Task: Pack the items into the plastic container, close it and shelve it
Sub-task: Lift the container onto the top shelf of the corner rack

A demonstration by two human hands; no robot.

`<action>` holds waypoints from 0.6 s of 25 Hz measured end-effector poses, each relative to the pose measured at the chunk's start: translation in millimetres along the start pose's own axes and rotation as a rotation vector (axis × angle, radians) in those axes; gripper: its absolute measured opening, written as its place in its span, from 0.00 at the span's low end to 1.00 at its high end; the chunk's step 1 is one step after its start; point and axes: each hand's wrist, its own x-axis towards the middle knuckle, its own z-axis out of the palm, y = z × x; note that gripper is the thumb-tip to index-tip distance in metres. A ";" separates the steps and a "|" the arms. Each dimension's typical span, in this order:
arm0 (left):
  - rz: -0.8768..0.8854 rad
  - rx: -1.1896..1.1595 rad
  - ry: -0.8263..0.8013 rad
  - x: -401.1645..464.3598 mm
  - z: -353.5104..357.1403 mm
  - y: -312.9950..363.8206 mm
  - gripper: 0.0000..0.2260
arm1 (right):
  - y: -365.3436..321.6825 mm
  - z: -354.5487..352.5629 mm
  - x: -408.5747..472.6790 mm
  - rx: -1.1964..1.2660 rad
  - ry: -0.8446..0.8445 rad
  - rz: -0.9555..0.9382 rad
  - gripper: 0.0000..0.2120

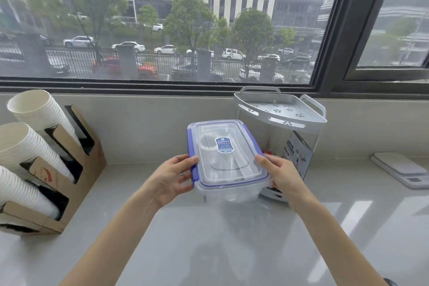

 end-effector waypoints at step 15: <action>0.086 -0.030 -0.140 58.2 113.0 74.9 0.11 | -71.9 -113.4 73.5 -0.093 0.076 -0.122 0.08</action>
